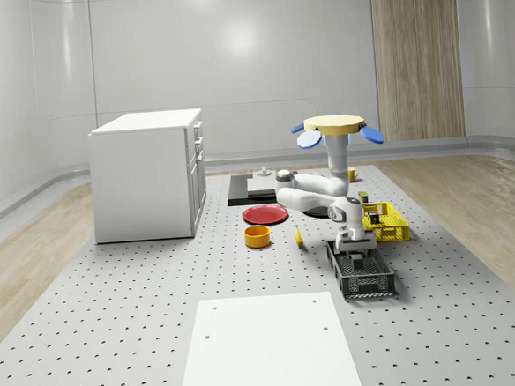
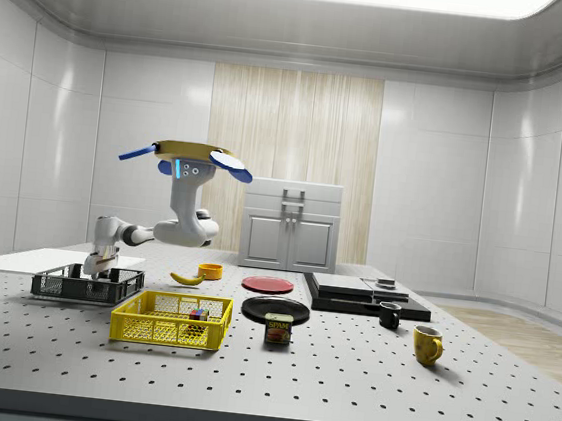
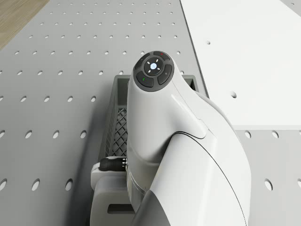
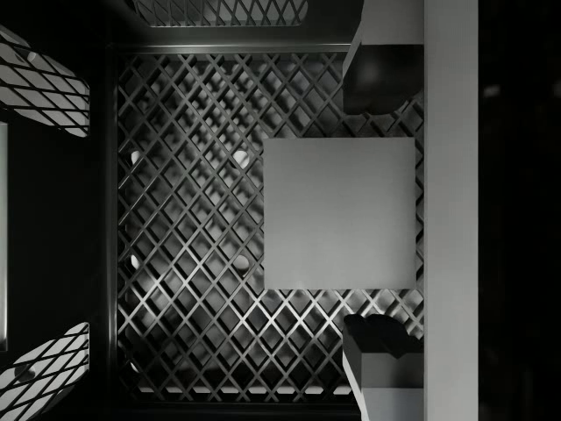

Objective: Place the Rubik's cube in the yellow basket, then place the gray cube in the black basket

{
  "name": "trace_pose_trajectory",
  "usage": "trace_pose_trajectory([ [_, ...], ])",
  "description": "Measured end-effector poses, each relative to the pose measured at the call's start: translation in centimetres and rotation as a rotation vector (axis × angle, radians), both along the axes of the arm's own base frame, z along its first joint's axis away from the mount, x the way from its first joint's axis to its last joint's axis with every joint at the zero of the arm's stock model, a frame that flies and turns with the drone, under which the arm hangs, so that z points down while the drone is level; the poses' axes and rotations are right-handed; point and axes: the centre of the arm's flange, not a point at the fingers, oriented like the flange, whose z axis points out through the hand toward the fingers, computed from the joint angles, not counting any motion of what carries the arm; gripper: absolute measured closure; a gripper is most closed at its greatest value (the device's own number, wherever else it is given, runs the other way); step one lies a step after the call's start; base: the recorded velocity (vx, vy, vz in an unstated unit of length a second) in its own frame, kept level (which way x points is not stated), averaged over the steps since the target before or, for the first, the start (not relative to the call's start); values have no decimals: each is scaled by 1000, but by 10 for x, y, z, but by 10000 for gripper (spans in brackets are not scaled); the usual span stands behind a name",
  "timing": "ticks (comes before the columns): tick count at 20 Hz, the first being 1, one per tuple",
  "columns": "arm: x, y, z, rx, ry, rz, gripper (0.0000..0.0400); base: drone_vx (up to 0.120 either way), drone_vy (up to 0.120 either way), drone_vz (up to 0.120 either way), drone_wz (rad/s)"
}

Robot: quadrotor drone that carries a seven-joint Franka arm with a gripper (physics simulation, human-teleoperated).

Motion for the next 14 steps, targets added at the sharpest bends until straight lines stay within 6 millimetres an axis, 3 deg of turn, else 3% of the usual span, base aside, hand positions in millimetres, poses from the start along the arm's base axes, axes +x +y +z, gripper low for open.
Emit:
trace_pose_trajectory([
  [6, 0, 0, -18, 0, 0, 0, 10, 0, 0, 0, 0],
  [11, 0, 0, -29, 0, 0, 0, 3, 0, 0, 96, 0],
  [14, 0, 0, -32, 0, 0, 0, 1, 0, 0, 0, 0],
])
